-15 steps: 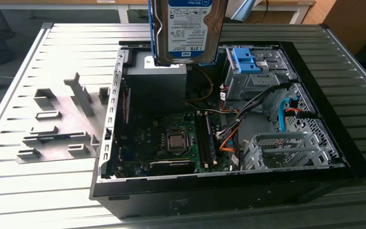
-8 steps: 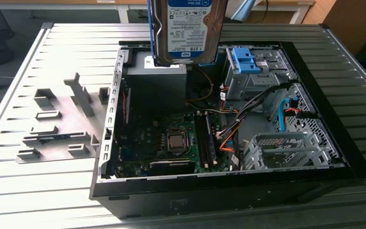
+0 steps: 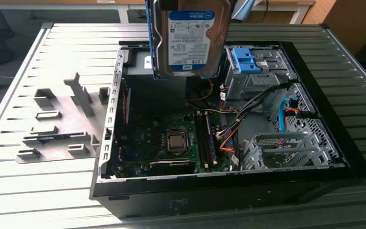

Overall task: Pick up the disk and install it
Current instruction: 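Insert the disk into the insertion slot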

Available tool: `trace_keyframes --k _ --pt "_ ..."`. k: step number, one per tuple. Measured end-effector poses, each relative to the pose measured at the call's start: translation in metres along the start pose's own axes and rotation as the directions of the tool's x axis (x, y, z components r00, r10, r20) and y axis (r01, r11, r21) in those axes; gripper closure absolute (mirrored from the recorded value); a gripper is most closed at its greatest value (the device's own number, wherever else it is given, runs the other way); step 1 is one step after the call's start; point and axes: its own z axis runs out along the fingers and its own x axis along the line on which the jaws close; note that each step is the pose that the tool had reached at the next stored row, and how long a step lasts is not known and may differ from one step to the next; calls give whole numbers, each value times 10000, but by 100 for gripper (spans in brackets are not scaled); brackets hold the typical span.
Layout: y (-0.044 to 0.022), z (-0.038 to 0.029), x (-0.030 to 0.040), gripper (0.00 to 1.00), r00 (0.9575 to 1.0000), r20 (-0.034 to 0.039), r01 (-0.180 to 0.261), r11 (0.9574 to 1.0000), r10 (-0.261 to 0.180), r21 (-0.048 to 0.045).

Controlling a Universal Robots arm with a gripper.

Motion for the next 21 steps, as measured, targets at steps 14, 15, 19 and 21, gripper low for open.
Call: trace_keyframes --k 14,15,19,21 --pt "0 12 185 64 10000 -2 0 10000 0 0" --pt "0 12 185 64 10000 -2 -1 10000 1 0" --pt "0 12 186 64 10000 -1 -1 10000 1 1" --pt "0 12 186 64 10000 -2 0 10000 0 0"
